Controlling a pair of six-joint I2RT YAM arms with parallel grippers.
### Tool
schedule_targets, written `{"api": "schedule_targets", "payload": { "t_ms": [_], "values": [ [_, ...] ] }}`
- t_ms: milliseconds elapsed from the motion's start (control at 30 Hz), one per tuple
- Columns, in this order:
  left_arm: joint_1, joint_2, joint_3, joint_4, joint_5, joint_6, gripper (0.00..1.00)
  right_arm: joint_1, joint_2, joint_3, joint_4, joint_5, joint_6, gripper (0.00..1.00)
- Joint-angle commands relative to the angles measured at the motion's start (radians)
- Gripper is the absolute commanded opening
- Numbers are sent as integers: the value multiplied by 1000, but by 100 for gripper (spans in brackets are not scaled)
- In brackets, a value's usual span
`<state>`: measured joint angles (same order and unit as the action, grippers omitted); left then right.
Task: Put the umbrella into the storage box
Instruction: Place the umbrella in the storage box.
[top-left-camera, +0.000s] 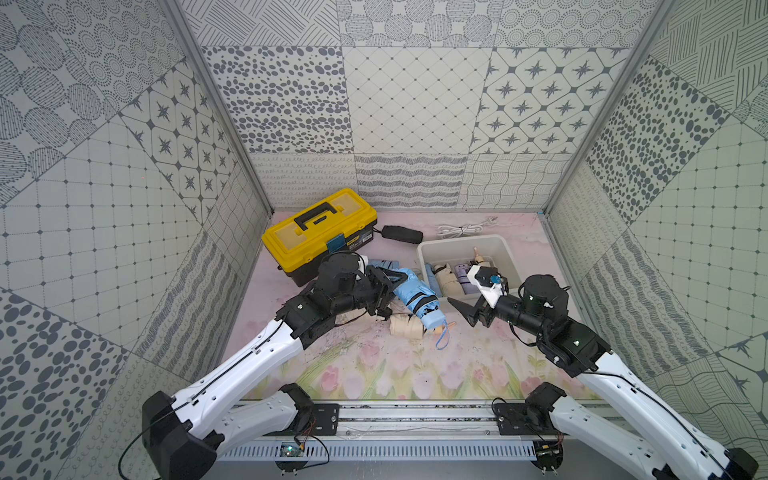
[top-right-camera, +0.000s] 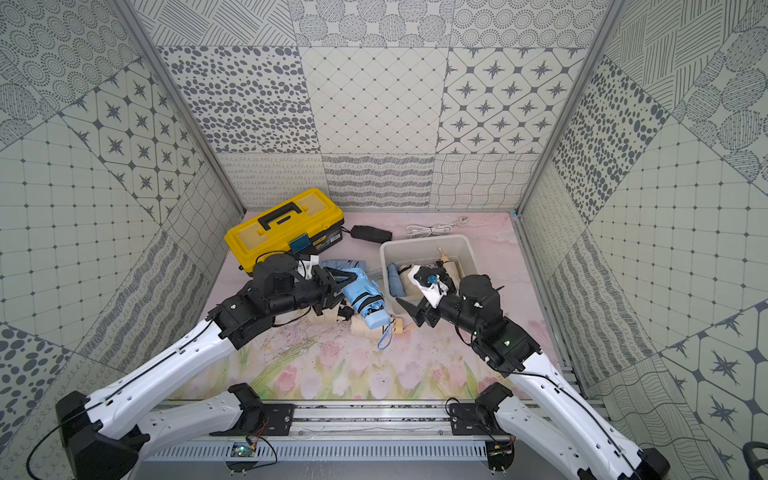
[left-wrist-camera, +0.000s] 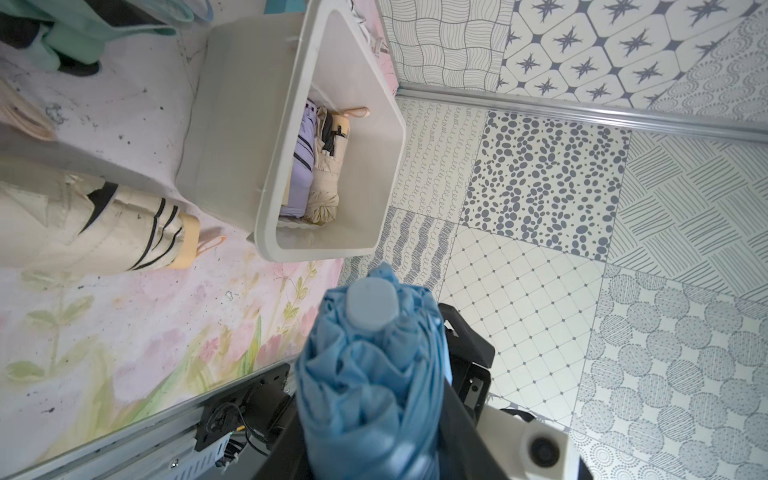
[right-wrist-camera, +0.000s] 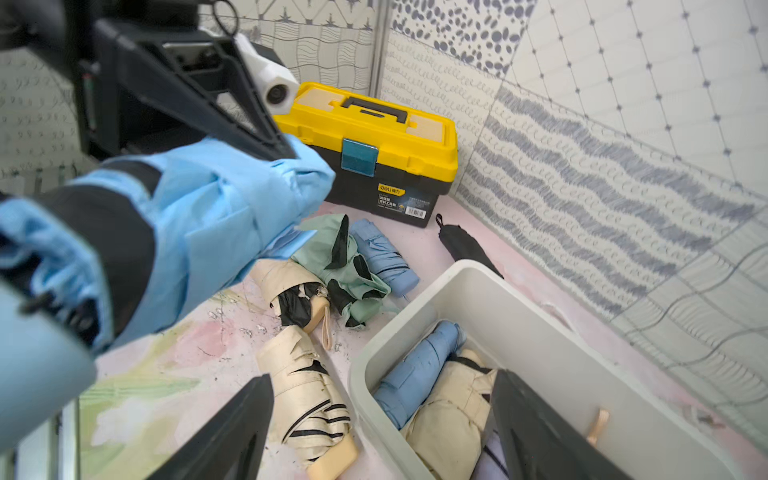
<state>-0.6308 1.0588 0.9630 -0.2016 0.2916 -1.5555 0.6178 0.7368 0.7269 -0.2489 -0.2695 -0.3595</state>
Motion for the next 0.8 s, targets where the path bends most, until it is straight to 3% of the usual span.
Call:
{"api": "schedule_targets", "payload": {
  "t_ms": [0,267,533,767],
  "values": [
    [39,31,25,63,261,-239,0,5,-24,-34,206,-93,-227,88],
    [44,89,7,253,427,-383,0,12,78,-19,337,-227,-341,88],
    [44,107,5,326,501,-447,0,20,155,39,340,-366,-372,86],
    [43,129,-15,448,541,-515,0,20,178,63,383,-480,-302,73]
  ]
}}
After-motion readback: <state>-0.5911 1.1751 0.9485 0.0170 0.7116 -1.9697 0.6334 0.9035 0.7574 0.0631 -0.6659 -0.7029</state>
